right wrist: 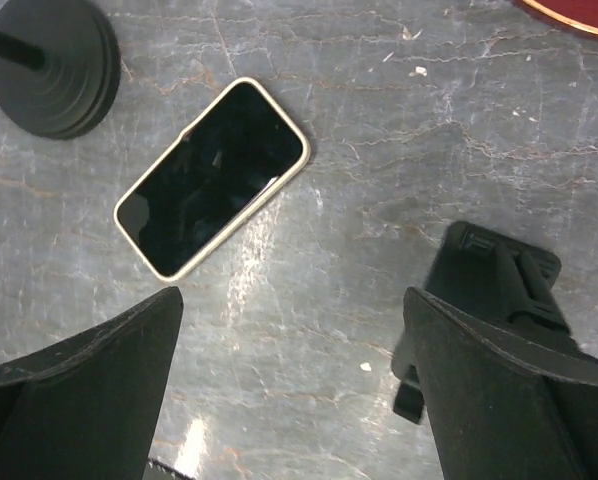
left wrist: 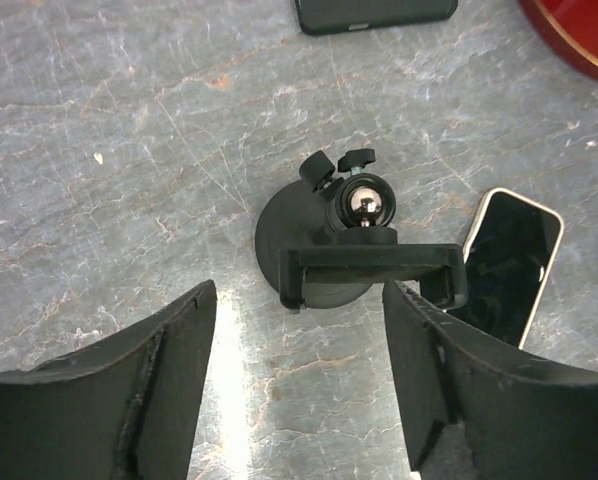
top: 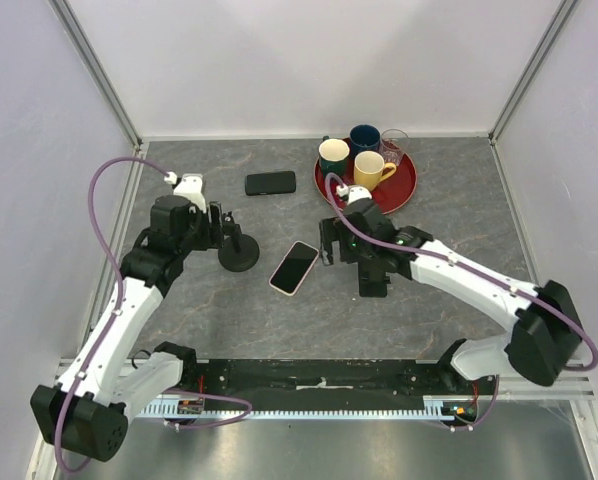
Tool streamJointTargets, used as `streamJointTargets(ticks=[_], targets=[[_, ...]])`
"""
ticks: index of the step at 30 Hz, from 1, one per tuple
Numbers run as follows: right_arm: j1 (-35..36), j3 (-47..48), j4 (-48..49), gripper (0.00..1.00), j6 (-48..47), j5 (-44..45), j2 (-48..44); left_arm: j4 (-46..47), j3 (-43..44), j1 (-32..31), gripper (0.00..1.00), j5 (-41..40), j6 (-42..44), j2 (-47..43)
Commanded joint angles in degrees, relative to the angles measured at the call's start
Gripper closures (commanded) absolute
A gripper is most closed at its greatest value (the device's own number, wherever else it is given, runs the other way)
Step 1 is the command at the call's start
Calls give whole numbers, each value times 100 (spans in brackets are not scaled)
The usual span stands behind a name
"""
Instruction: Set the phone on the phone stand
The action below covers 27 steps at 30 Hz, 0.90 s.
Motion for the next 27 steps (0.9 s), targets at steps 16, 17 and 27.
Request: streamJointTargets(ticks=[16, 17, 27], targets=[[1164, 3795, -2881, 2, 5060, 2641, 3809, 698, -532, -109, 20, -129, -356, -2188], [1164, 3848, -2942, 2, 5175, 2606, 3949, 698, -524, -240, 20, -173, -348, -2215], [1146, 4165, -2986, 2, 5878, 2325, 4399, 680, -532, -637, 22, -296, -312, -2391]])
